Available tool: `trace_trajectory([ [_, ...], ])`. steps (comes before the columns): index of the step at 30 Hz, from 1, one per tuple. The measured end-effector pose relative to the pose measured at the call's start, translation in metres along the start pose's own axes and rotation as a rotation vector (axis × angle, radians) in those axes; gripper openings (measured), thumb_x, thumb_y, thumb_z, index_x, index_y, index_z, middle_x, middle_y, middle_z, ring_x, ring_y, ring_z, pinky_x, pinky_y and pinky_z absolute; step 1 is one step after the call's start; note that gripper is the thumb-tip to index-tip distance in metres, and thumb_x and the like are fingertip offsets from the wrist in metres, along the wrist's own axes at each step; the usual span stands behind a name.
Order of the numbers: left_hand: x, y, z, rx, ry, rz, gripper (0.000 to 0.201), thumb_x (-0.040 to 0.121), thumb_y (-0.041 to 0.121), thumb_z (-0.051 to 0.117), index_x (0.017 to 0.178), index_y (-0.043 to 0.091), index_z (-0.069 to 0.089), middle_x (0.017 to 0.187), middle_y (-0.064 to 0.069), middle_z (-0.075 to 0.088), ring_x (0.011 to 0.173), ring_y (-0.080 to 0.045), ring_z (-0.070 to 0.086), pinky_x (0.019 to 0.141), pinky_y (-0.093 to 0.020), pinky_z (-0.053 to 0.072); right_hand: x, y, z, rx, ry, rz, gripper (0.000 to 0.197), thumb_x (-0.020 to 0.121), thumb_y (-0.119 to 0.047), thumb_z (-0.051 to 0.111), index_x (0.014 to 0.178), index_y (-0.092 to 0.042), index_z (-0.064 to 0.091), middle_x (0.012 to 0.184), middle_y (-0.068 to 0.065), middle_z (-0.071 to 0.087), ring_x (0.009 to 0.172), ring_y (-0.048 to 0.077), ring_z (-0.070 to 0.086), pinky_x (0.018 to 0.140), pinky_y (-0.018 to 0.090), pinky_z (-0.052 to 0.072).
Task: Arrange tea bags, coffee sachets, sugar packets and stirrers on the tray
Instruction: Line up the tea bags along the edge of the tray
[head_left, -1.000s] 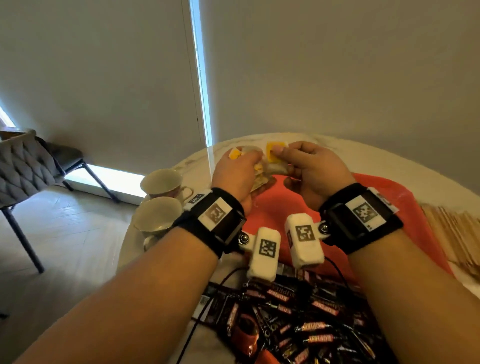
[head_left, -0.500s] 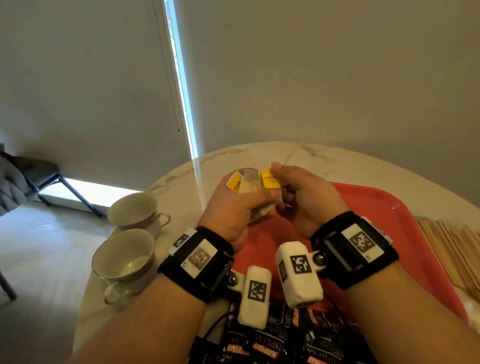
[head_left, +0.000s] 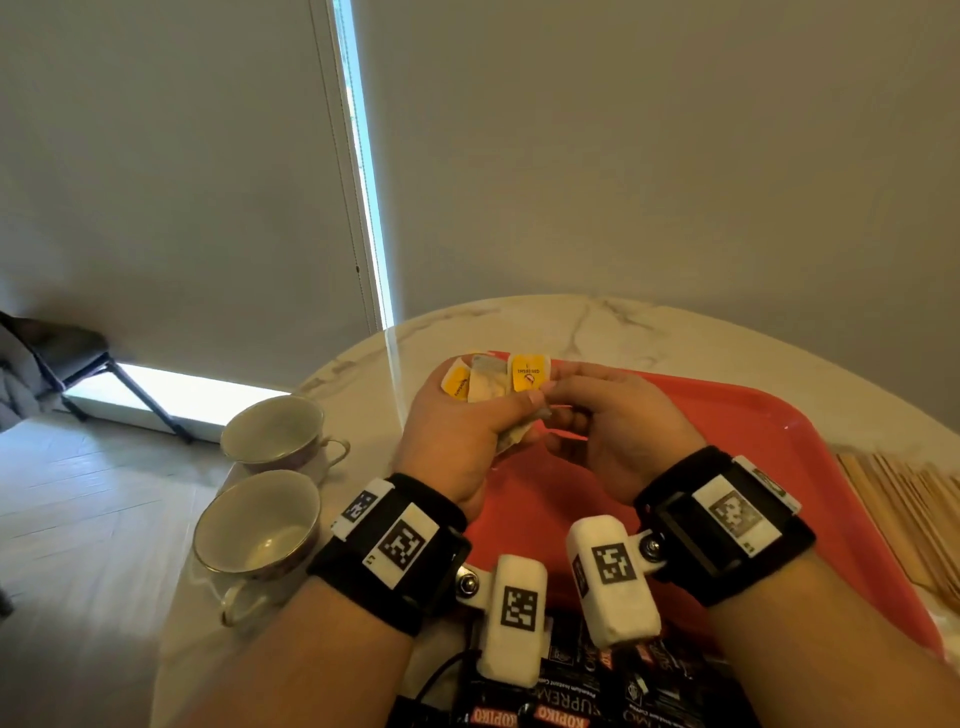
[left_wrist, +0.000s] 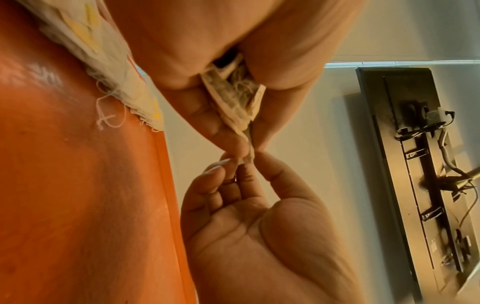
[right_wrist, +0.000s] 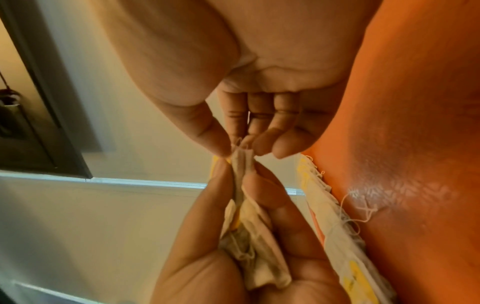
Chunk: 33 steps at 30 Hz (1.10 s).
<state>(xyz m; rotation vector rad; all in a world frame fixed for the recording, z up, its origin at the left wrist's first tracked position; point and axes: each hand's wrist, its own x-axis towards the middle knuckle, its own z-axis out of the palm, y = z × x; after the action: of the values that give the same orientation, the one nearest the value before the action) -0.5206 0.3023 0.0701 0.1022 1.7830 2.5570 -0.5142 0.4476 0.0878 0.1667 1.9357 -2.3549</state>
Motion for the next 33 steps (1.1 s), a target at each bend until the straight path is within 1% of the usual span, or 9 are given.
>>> trace_trajectory([
  [3, 0.003, 0.002, -0.001, -0.033, 0.055, -0.001, 0.027, 0.086, -0.001, 0.079, 0.107, 0.008, 0.065, 0.09, -0.02, 0.074, 0.068, -0.025, 0.073, 0.054, -0.031, 0.055, 0.0, -0.002, 0.002, 0.0, -0.01, 0.011, 0.01, 0.091, -0.005, 0.066, 0.099, -0.01, 0.068, 0.087, 0.009, 0.07, 0.076, 0.02, 0.06, 0.067, 0.031, 0.052],
  [7, 0.008, 0.003, -0.006, -0.003, 0.213, 0.0, 0.019, 0.091, 0.0, 0.069, 0.102, 0.015, 0.065, 0.088, -0.014, 0.073, 0.062, -0.027, 0.072, 0.061, -0.041, 0.061, 0.019, -0.01, 0.005, 0.106, 0.109, 0.003, 0.016, 0.091, 0.004, 0.066, 0.095, -0.011, 0.063, 0.081, 0.01, 0.071, 0.065, 0.019, 0.065, 0.064, 0.033, 0.056],
  [13, 0.012, 0.002, -0.011, 0.021, 0.309, 0.002, 0.023, 0.086, 0.003, 0.071, 0.099, 0.022, 0.068, 0.101, -0.014, 0.074, 0.086, -0.035, 0.076, 0.069, -0.048, 0.066, 0.075, -0.004, 0.012, -0.025, 0.226, 0.071, 0.018, 0.092, 0.008, 0.064, 0.096, -0.008, 0.057, 0.08, 0.015, 0.067, 0.061, 0.022, 0.064, 0.057, 0.032, 0.057],
  [17, 0.01, 0.009, -0.012, 0.048, 0.344, 0.009, 0.021, 0.071, 0.015, 0.072, 0.09, 0.022, 0.067, 0.097, -0.019, 0.073, 0.089, -0.046, 0.074, 0.072, -0.062, 0.063, 0.105, 0.003, 0.023, -0.134, 0.225, 0.123, 0.021, 0.091, 0.009, 0.065, 0.082, -0.007, 0.055, 0.077, 0.017, 0.064, 0.063, 0.025, 0.063, 0.059, 0.035, 0.055],
  [19, 0.012, 0.01, -0.015, 0.032, 0.334, 0.008, 0.018, 0.075, 0.012, 0.074, 0.087, 0.025, 0.068, 0.09, -0.012, 0.074, 0.084, -0.039, 0.075, 0.072, -0.058, 0.064, 0.117, 0.004, 0.029, -0.165, 0.21, 0.145, 0.021, 0.09, 0.009, 0.067, 0.08, -0.007, 0.056, 0.08, 0.017, 0.065, 0.07, 0.028, 0.065, 0.066, 0.038, 0.058],
  [22, 0.013, 0.006, -0.016, -0.013, 0.308, -0.011, 0.025, 0.087, -0.001, 0.071, 0.089, 0.024, 0.066, 0.087, -0.007, 0.072, 0.081, -0.031, 0.073, 0.066, -0.043, 0.065, 0.131, 0.005, 0.036, -0.192, 0.209, 0.177, 0.02, 0.09, 0.007, 0.068, 0.08, -0.007, 0.058, 0.08, 0.015, 0.066, 0.075, 0.027, 0.066, 0.073, 0.039, 0.059],
  [27, 0.016, 0.002, -0.017, 0.029, 0.332, -0.011, 0.029, 0.08, 0.006, 0.074, 0.082, 0.035, 0.071, 0.082, -0.001, 0.074, 0.089, -0.036, 0.074, 0.077, -0.061, 0.063, 0.142, 0.005, 0.036, -0.304, 0.18, 0.215, 0.015, 0.089, 0.002, 0.071, 0.081, -0.007, 0.063, 0.08, 0.013, 0.069, 0.071, 0.023, 0.068, 0.072, 0.036, 0.062],
  [30, 0.016, 0.002, -0.017, 0.004, 0.331, -0.024, 0.026, 0.084, 0.003, 0.073, 0.091, 0.028, 0.069, 0.091, -0.006, 0.074, 0.09, -0.034, 0.075, 0.076, -0.057, 0.064, 0.143, 0.005, 0.039, -0.295, 0.187, 0.246, 0.023, 0.092, 0.003, 0.068, 0.073, -0.004, 0.058, 0.072, 0.014, 0.062, 0.068, 0.023, 0.061, 0.083, 0.04, 0.058],
  [33, 0.016, 0.002, -0.015, -0.047, 0.332, -0.042, 0.021, 0.085, 0.004, 0.072, 0.096, 0.022, 0.068, 0.096, -0.012, 0.073, 0.09, -0.036, 0.074, 0.069, -0.049, 0.065, 0.14, 0.006, 0.04, -0.276, 0.21, 0.228, 0.017, 0.093, 0.0, 0.069, 0.077, -0.001, 0.062, 0.076, 0.014, 0.064, 0.066, 0.021, 0.061, 0.074, 0.035, 0.059],
])
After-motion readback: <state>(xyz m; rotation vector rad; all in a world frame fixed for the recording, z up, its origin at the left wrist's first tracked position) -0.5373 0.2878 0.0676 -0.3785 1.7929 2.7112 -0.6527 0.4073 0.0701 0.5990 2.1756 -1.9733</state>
